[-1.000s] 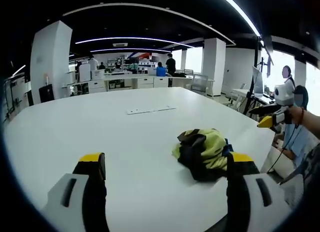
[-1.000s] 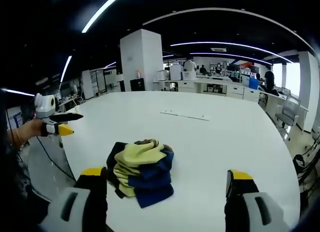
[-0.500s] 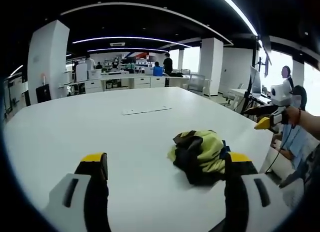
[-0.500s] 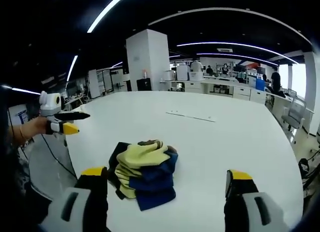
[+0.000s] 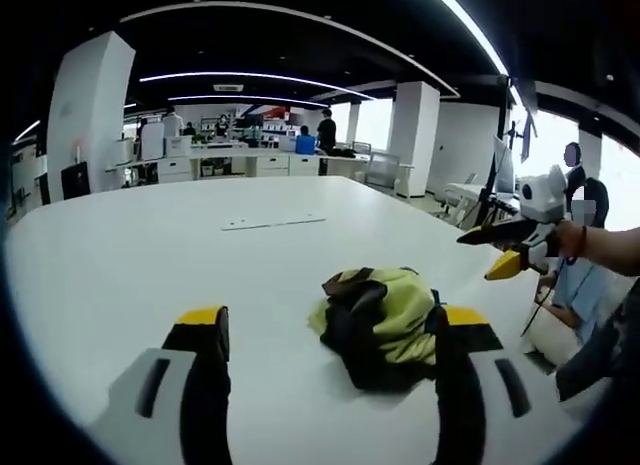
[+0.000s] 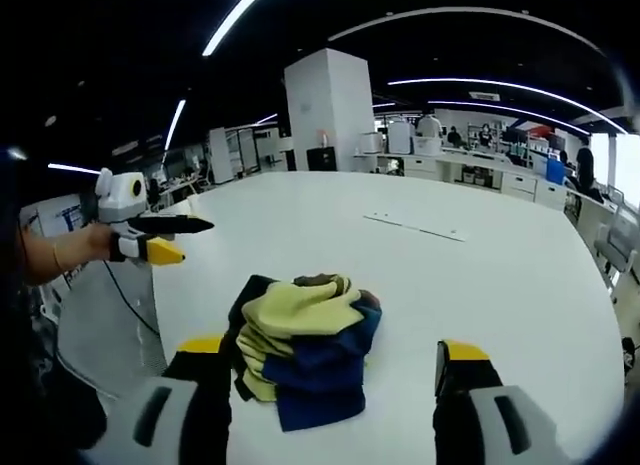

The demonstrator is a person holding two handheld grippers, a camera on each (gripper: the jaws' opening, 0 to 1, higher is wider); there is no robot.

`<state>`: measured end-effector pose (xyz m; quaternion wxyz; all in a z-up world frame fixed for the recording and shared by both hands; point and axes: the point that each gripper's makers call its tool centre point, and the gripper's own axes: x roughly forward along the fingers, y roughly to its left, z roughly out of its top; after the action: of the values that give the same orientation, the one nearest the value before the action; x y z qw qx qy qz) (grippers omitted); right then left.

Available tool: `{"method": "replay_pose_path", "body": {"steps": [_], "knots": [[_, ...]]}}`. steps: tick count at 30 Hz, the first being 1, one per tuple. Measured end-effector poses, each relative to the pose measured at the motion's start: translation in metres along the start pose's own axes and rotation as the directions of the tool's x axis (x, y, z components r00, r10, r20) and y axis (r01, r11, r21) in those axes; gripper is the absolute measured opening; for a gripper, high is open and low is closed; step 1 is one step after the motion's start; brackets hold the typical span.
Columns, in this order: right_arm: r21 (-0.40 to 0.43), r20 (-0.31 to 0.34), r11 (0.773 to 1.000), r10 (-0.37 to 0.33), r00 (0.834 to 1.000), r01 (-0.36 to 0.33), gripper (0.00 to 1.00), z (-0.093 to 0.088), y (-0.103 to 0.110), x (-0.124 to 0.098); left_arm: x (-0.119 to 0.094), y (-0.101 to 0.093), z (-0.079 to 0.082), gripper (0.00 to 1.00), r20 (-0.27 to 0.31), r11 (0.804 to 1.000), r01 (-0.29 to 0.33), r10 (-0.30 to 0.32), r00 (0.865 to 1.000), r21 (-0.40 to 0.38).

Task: Fold the garment on the visible template until the final outline fits inside the template.

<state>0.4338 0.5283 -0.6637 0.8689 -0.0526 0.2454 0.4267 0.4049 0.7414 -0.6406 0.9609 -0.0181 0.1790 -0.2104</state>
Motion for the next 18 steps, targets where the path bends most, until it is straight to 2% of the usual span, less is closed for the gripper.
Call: {"method": "replay_pose_path", "body": {"steps": [3,9,18], "knots": [[0.038,0.016,0.999,0.013,1.0,-0.014,0.78,0.001,0.0,0.003,0.009,-0.007,-0.002,0.74,0.008,1.0,0.023,-0.023,1.0,0.004],[0.097,0.013,0.995,-0.004,1.0,0.002,0.68,-0.006,-0.006,0.011,0.024,-0.011,-0.016,0.64,-0.021,0.997,0.073,-0.073,0.997,-0.009],[0.154,0.017,0.988,-0.011,1.0,0.009,0.48,-0.012,-0.014,0.025,0.038,-0.006,-0.031,0.51,-0.059,0.994,0.099,-0.101,0.993,-0.041]]}}
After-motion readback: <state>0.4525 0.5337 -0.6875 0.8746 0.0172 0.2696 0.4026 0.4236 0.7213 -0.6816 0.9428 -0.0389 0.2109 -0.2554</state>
